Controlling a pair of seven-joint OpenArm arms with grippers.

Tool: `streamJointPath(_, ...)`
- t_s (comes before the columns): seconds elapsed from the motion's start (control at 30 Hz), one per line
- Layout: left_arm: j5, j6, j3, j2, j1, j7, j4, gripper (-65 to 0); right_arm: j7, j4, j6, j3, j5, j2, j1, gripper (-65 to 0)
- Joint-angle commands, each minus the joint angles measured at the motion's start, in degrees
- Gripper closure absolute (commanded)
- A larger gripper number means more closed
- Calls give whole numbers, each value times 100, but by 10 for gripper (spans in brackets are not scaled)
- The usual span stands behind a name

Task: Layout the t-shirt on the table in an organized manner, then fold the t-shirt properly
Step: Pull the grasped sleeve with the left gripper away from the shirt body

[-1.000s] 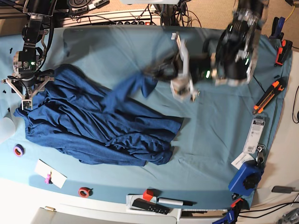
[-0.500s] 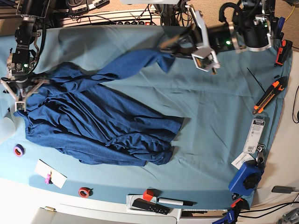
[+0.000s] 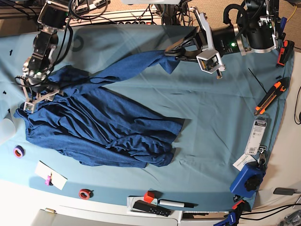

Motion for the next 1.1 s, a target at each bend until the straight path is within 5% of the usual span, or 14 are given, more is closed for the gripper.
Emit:
streamJointPath(0.0, -149, -35, -11, -28, 0, -133, 96, 0, 55, 79, -17, 129, 70, 103, 177, -352)
streamJointPath(0.23, -149, -37, -11, -28, -2, -136, 96, 0, -74, 79, 94, 437, 444, 103, 334, -342)
streamJointPath(0.3, -149, -37, -11, -28, -2, -136, 96, 0, -37, 79, 229, 437, 446, 103, 337, -262)
streamJointPath(0.43, -149, -37, -11, -28, -2, -136, 96, 0, 4, 79, 339, 437, 444, 103, 337, 0)
streamJointPath(0.67, 160, -37, -13, -31, 0, -136, 96, 0, -238, 319, 354, 463, -302, 149, 297, 0)
streamJointPath(1.07, 732, -26, -13, -33, 0, -120, 96, 0, -1132, 2413, 691, 1154, -321, 149, -551, 0)
